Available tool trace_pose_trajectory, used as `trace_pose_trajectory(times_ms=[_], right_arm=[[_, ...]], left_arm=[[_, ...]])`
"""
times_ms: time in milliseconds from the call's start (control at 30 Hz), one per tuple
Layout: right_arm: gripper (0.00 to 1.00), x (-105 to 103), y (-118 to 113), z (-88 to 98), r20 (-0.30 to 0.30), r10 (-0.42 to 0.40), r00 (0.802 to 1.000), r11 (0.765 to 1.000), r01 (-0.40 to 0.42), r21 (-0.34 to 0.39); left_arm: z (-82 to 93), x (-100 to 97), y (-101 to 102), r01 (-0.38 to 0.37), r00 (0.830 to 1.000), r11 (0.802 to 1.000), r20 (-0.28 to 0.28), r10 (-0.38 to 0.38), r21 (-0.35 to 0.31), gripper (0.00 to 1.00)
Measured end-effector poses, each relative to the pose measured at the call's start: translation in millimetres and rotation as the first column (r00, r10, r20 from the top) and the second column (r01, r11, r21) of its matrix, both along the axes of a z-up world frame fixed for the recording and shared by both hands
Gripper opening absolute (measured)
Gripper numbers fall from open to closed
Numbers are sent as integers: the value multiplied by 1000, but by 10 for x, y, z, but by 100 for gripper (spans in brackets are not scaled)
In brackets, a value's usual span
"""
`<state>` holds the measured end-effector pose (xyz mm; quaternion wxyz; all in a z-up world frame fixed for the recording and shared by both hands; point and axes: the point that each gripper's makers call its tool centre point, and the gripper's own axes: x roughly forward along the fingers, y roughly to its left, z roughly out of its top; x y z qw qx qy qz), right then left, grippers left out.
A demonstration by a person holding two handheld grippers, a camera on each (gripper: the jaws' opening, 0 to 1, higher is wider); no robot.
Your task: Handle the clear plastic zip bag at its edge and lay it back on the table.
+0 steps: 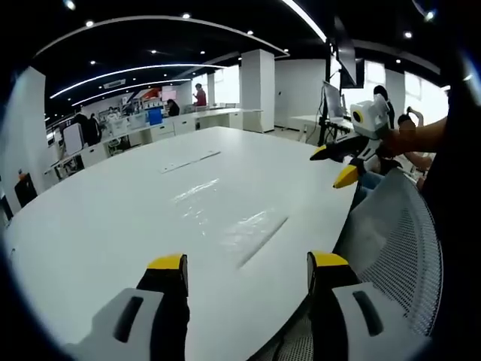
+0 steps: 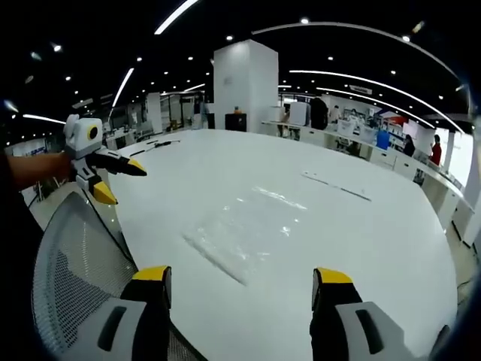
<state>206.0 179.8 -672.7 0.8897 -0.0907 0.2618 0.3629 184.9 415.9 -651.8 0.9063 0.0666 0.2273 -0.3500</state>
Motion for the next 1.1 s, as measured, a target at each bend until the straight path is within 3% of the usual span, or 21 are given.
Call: trace_pose_trajectory(times_ms=[200,500,667,1100], right_arm=[[84,-159,-141,-44,-8,-22,1000,1000,22,1],[92,-275,-267,116,13,-73,997,994,72,80],[100,-282,-341,174,45,-93,995,993,89,75],[100,-310,-431,186,41,-105,994,992,102,77]], left_arm=[[-22,-94,39,-25,1000,1000,-9,25,2,65],[-9,-82,170,-71,997,997,0,71,-25,69],[10,-57,239,-92,996,995,2,92,-41,71],[30,-67,346,-91,995,995,23,92,-42,83]])
